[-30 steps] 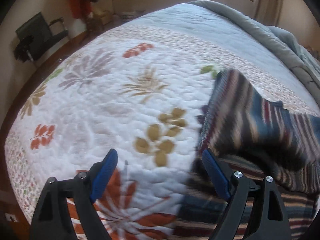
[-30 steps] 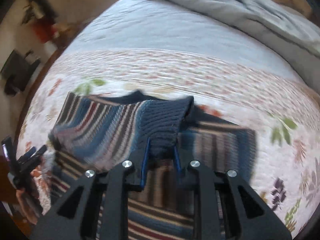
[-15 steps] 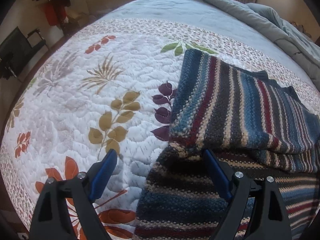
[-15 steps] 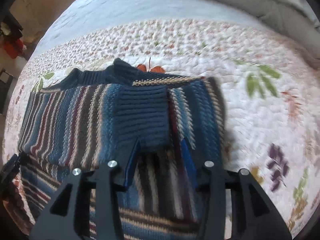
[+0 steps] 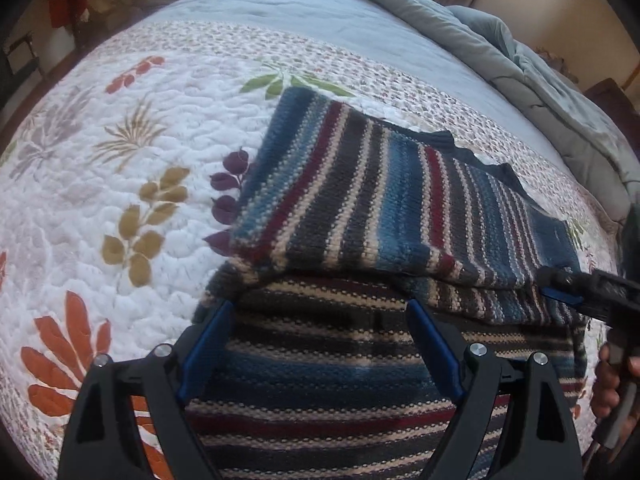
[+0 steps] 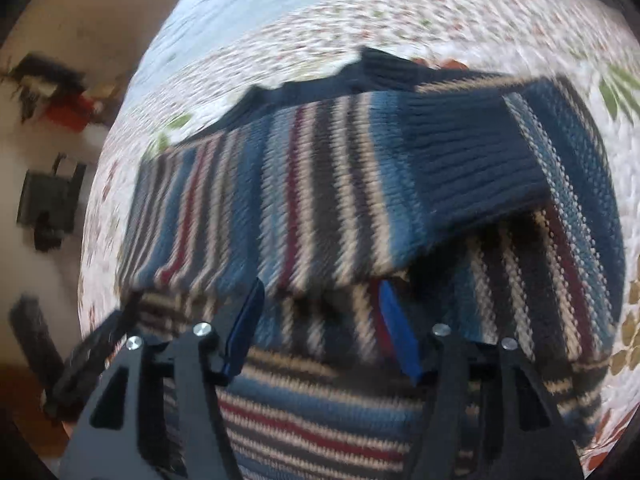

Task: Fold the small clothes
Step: 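Fold the held sleeve across the sweater body with the right gripper and release, then grasp the ribbed hem with both grippers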

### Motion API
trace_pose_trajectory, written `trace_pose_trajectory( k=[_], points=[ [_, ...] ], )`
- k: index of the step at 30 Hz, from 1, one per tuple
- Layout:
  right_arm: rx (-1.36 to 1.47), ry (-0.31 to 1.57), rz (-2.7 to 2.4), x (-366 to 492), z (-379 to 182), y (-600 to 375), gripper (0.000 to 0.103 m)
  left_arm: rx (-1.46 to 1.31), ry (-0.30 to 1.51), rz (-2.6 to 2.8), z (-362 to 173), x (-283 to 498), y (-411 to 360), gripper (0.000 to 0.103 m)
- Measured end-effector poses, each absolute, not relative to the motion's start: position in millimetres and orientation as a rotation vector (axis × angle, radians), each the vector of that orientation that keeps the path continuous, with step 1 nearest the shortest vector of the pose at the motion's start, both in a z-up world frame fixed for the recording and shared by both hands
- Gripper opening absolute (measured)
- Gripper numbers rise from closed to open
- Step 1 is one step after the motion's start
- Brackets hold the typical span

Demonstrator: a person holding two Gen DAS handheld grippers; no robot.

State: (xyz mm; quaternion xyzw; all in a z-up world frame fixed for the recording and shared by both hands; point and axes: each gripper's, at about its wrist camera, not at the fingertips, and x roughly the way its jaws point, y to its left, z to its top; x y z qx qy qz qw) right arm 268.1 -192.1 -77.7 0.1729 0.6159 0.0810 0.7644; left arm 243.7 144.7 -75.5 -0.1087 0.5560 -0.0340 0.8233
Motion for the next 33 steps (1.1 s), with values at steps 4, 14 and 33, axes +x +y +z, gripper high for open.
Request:
trace_pose_trajectory(
  k=[4,14,33],
  points=[
    [0.414,1.321,0.162,279.4,-84.7,-203.2,0.02,-0.228,1.195,-0.049,-83.4,246.9,147.3,0.088],
    [0.375,1.264,0.169,265.1,-92.5,-224.2,0.013,-0.16,1.221,-0.027,-99.2,249.7,136.6,0.088],
    [0.314,1.301,0.191,182.1,-83.3,-246.4,0.033,0.014,1.246,-0.01,-112.1,244.5,111.7,0.096]
  ],
)
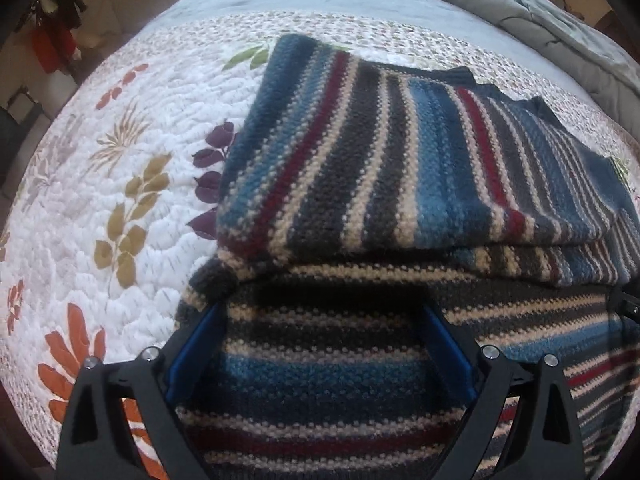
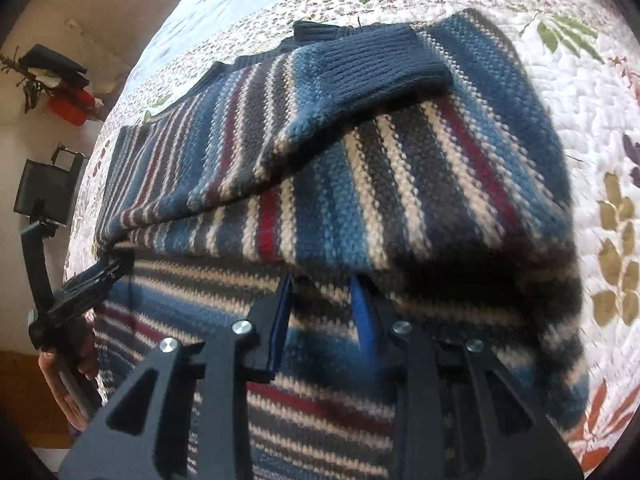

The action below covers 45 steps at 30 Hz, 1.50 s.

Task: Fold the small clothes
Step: 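Grasp the ribbed hem with both grippers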

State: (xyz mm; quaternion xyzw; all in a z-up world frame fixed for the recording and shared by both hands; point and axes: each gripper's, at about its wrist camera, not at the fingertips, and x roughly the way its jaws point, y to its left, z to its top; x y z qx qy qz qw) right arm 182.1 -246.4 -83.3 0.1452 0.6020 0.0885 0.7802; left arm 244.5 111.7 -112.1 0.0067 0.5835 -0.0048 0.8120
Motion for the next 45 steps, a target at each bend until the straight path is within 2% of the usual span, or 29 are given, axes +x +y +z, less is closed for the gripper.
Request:
trace_pose_trajectory(
  k=[3,8,14,17,20,23,26,30,34,37,38,39,40,42,44,45],
  points=[
    [0.296,1.294,0.206,165.6,-74.5,-246.3,0.042,0.001,1.244,-0.032,-104.8,236.4,113.1,0.096],
    [0.327,1.296,0.204,131.7,-71.0,-261.2,0.042,0.0,1.245,-0.021,-100.2,216.2,114.8,0.096],
    [0.341,1.307,0.212,122.6,-92.0,-273.8,0.042,0.037,1.268,-0.024,-116.1,206.1,109.5,0.098],
    [0.38,1.293,0.224,118.2,-77.3,-282.3,0.043,0.061,1.249,-0.017,-112.2,193.8,106.4,0.098],
    [0.329,1.252,0.184,101.0,-53.7,-296.7,0.058,0.045,1.256,-0.038,-103.9,169.8,110.3,0.098],
    [0.325,1.246,0.158,72.7,-41.6,-318.5,0.062,0.041,1.252,-0.038,-96.8,139.7,120.9,0.098],
    [0.309,1.254,0.107,42.5,-41.5,-339.9,0.072,0.042,1.231,-0.032,-90.3,110.4,129.7,0.098],
    [0.35,1.268,0.103,18.0,-56.1,-358.4,0.072,0.033,1.186,0.02,-79.2,81.8,148.5,0.098],
    [0.468,1.313,0.208,8.4,-83.4,-360.7,0.071,-0.053,1.286,0.011,-101.0,79.5,176.3,0.098],
    [0.482,1.303,0.278,4.2,-86.7,-349.8,0.062,-0.104,1.273,-0.027,-103.6,76.5,183.2,0.098],
    [0.496,1.308,0.309,3.0,-88.7,-346.0,0.056,-0.118,1.278,-0.062,-102.4,75.5,181.8,0.098],
    [0.504,1.309,0.325,2.4,-89.5,-343.1,0.044,-0.135,1.286,-0.094,-100.8,71.3,182.3,0.097],
    [0.508,1.304,0.337,1.1,-90.5,-341.1,0.039,-0.161,1.295,-0.137,-99.0,70.5,178.3,0.096],
    [0.552,1.283,0.363,-1.1,-89.3,-343.3,0.015,-0.208,1.297,-0.232,-93.7,68.8,169.9,0.077],
    [0.607,1.258,0.386,0.4,-83.7,-346.6,0.014,-0.196,1.312,-0.206,-91.6,70.0,167.7,0.036],
    [0.604,1.248,0.384,-0.8,-79.5,-349.0,0.011,-0.197,1.323,-0.182,-91.9,72.5,170.1,0.023]
  ],
)
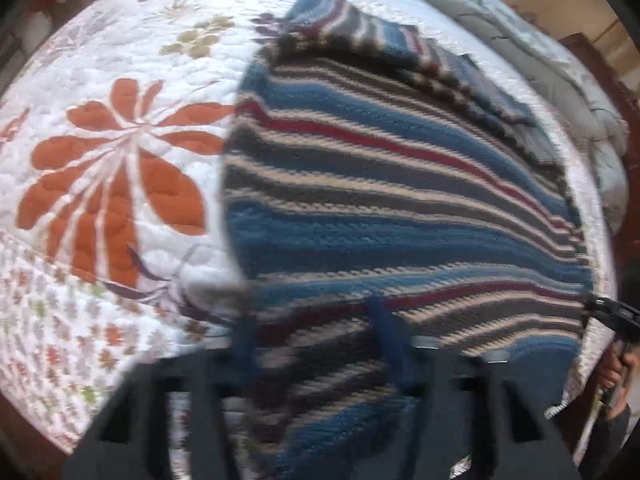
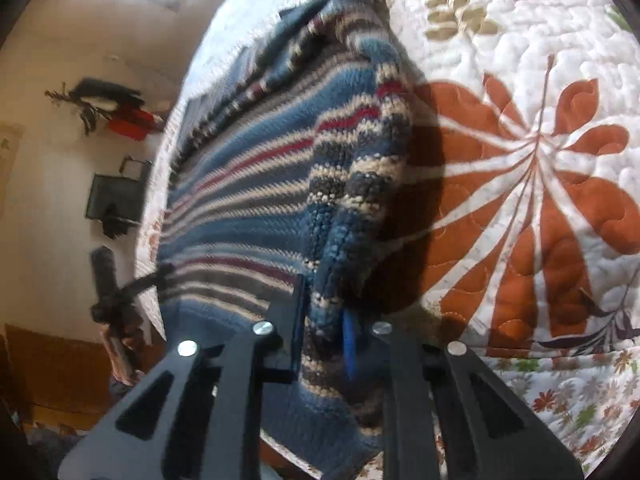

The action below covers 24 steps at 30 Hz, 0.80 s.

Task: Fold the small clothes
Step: 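Grasp the ribbed hem with both grippers, then lift the hem with both grippers and fold it toward the collar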

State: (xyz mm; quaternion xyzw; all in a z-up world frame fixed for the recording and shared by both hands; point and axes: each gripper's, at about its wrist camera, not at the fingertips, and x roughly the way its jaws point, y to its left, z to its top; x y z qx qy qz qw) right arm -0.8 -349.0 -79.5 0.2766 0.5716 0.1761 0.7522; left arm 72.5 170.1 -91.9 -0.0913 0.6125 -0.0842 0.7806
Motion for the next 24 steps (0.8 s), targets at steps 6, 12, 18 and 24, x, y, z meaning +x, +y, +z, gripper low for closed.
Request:
trace_pose_trajectory(
  k=[6,12,18,24],
  points=[
    [0.449,1.306,0.202,-8.1,-82.2,-365.7,0.008,-0.177,1.353,-0.184,-94.0,75.7,185.2,0.012],
    [0.505,1.277,0.255,-16.8,-90.2,-369.6,0.008,-0.207,1.36,-0.183,-99.7,83.3,187.6,0.012],
    [0.494,1.301,0.259,-13.5,-94.1,-362.2,0.025,-0.157,1.348,-0.169,-92.7,66.6,188.8,0.043],
    [0.489,1.319,0.312,-34.4,-87.7,-339.4,0.055,-0.126,1.371,-0.211,-89.6,36.3,181.2,0.071]
  ],
)
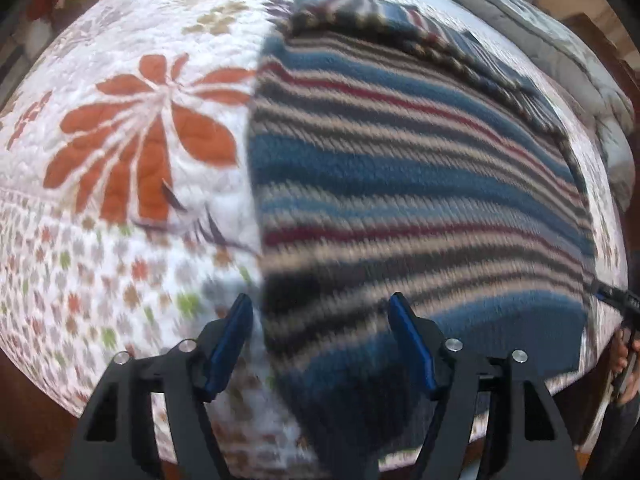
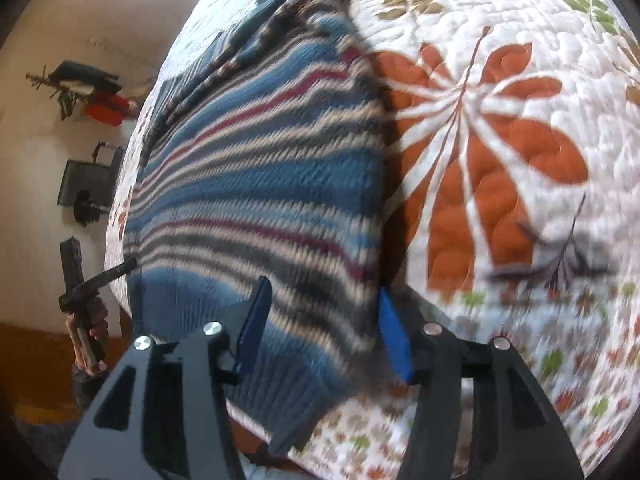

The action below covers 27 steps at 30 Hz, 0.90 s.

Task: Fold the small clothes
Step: 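Lift the hem with both grippers and fold it toward the collar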

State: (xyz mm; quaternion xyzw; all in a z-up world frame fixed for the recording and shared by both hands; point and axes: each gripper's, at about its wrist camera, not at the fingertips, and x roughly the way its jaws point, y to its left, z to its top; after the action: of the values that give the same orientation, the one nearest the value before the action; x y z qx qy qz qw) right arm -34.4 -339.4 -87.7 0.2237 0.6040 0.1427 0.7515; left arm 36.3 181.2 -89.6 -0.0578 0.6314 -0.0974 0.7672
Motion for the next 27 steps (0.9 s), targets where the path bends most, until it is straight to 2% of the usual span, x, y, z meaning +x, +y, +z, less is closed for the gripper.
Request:
trace_pose_trajectory(
  k=[9,10,11,14,15,17,19,20,21,22,27],
  points=[
    [0.502,1.365,0.421,-73.0,-94.7,-305.4,0.055,-0.214,1.374,-0.309,-90.6,-1.5,175.9,0.074],
    [0.513,1.365,0.435,-75.7,-96.6,-303.0,0.055,-0.227,1.369,-0.296,-90.2,-3.7,177.4,0.067],
    [0.526,1.368,0.447,-78.5,-99.6,-300.1,0.055,-0.236,1.366,-0.272,-91.0,-5.8,177.3,0.048],
    [0.516,1.375,0.461,-83.2,-103.7,-291.5,0.052,-0.243,1.374,-0.246,-91.5,-8.9,181.2,0.028],
    [0.503,1.375,0.46,-84.9,-103.4,-290.7,0.045,-0.265,1.385,-0.256,-92.0,-9.8,183.0,0.025],
    [0.482,1.378,0.457,-85.9,-103.2,-286.2,0.042,-0.265,1.391,-0.257,-91.6,-12.6,185.1,0.025],
    [0.468,1.392,0.457,-85.8,-103.7,-283.4,0.033,-0.234,1.404,-0.258,-93.7,-11.6,175.4,0.027],
    [0.44,1.398,0.449,-85.5,-103.5,-278.8,0.021,-0.225,1.402,-0.247,-93.5,-12.5,172.8,0.026],
    [0.412,1.4,0.436,-84.0,-103.2,-274.5,0.014,-0.224,1.399,-0.239,-92.8,-13.8,171.6,0.023],
    [0.401,1.394,0.431,-83.9,-101.6,-272.9,0.011,-0.236,1.4,-0.246,-92.0,-13.9,170.5,0.014],
    [0.408,1.341,0.449,-82.9,-86.2,-272.9,0.009,-0.287,1.389,-0.247,-82.5,-15.9,176.9,0.011]
  ],
)
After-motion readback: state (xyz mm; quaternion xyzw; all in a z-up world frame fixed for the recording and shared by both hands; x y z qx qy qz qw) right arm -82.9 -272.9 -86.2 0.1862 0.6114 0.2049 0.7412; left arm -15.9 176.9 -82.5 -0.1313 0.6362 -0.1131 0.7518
